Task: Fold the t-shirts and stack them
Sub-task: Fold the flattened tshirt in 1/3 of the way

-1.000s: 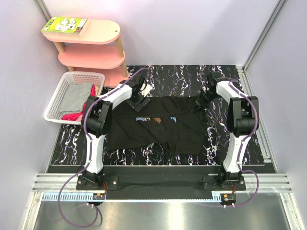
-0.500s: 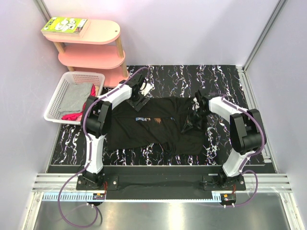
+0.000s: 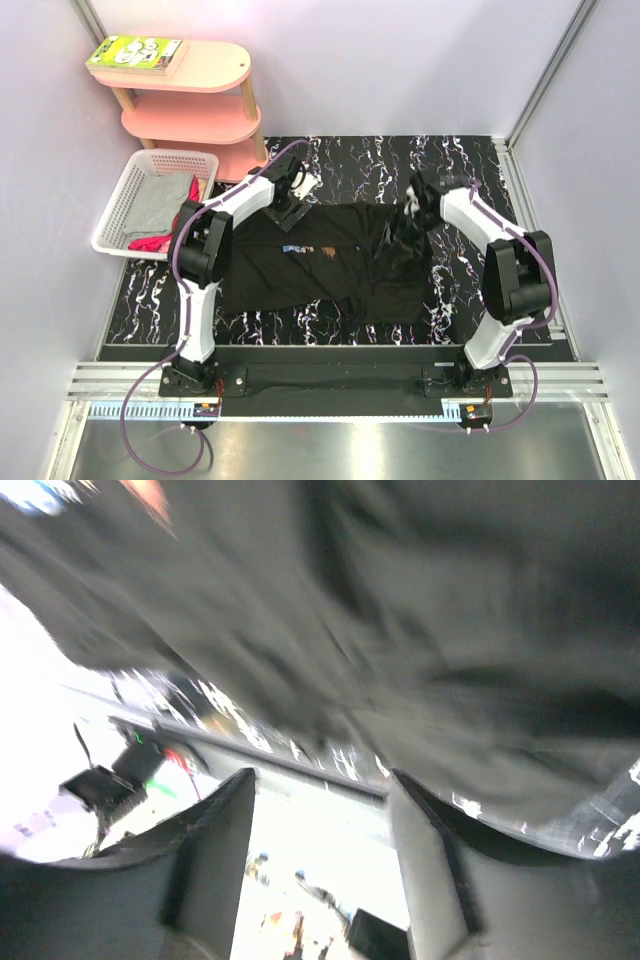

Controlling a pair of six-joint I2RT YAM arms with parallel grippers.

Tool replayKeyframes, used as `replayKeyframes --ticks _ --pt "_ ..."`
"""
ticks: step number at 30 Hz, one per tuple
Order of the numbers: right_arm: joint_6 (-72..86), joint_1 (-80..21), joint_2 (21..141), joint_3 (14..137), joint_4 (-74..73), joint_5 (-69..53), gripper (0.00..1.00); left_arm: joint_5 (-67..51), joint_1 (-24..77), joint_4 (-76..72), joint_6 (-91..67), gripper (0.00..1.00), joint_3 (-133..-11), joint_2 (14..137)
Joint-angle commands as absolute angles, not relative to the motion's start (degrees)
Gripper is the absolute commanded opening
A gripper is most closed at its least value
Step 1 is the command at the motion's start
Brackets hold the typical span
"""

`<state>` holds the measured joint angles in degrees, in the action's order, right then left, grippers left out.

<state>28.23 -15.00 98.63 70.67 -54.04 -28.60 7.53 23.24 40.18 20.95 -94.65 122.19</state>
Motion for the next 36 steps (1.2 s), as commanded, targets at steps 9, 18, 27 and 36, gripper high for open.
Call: replayKeyframes --ticks 9,18,27,36 --pt "28.7 -6.9 119.1 100.2 -52.2 -19.1 0.5 9.5 22.5 38.8 21.4 0.83 -90.5 110.7" --pt "28.5 -5.0 125.8 103.0 -51.2 -17.4 0.49 6.6 20.7 41.1 19.7 0.84 -87.3 102.2" --pt "28.6 -1.1 131.1 105.0 -50.3 -15.0 0.49 4.7 20.7 44.5 19.9 0.84 -83.0 95.1" --pt "31.4 6.4 141.4 120.0 -50.0 -16.7 0.45 2.3 21.4 52.4 23.1 0.84 -83.1 90.4"
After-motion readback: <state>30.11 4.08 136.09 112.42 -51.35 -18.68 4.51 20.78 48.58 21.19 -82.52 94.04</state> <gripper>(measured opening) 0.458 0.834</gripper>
